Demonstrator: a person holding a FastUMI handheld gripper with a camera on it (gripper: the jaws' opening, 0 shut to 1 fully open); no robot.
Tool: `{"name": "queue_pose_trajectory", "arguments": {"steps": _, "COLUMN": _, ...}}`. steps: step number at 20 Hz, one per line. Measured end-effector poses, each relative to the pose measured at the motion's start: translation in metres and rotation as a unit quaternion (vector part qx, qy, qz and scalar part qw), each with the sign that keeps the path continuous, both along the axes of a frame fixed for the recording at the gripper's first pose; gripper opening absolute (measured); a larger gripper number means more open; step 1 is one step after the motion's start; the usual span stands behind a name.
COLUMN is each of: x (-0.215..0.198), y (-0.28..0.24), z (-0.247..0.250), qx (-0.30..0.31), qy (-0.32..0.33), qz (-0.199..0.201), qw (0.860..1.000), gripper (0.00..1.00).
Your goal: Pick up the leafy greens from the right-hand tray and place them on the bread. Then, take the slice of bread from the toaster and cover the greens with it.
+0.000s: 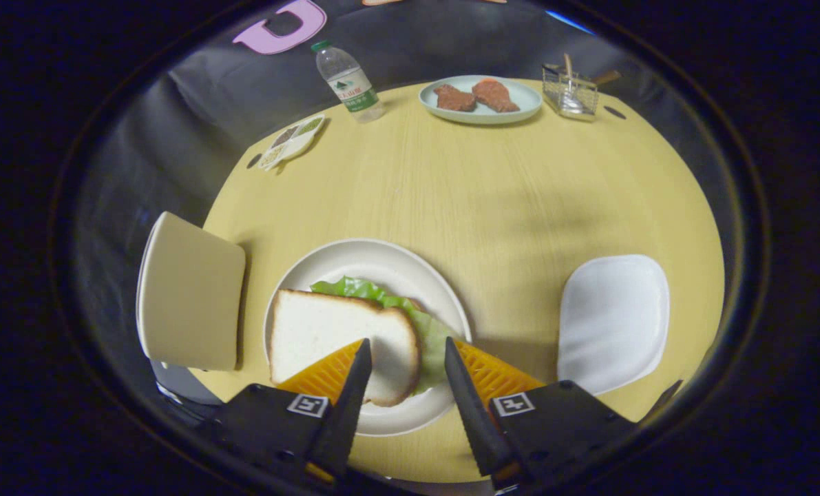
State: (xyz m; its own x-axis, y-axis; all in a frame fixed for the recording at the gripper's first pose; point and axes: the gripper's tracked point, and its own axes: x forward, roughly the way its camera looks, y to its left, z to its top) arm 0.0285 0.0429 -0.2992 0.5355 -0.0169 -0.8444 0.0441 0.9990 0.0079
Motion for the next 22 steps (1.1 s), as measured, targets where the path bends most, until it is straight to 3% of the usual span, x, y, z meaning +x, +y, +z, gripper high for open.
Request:
{"name": "queue_pose_trajectory", "arguments": {"steps": 3, "x": 0.006, "y": 0.003, "z": 0.036, "qx": 0.005, "qy": -0.073, "qz": 0.001, "qw": 0.997, "gripper": 0.86}}
{"name": "queue_pose_trajectory", "arguments": {"steps": 6, "x": 0.022, "y": -0.005, "z": 0.091, "qx": 0.005, "qy": -0.178, "qz": 0.005, "qw": 0.984, "gripper": 0.99}}
{"name": "queue_pose_trajectory", "arguments": {"steps": 14, "x": 0.015, "y": -0.023, "z": 0.250, "qx": -0.020, "qy": -0.402, "qz": 0.050, "qw": 0.914, "gripper": 0.98}}
{"name": "queue_pose_trajectory", "arguments": {"steps": 17, "x": 0.004, "y": -0.027, "z": 0.291, "qx": -0.040, "qy": -0.448, "qz": 0.068, "qw": 0.891, "gripper": 0.98}}
{"name": "queue_pose_trajectory", "arguments": {"steps": 22, "x": -0.016, "y": -0.033, "z": 0.325, "qx": -0.053, "qy": -0.490, "qz": 0.084, "qw": 0.866, "gripper": 0.98}}
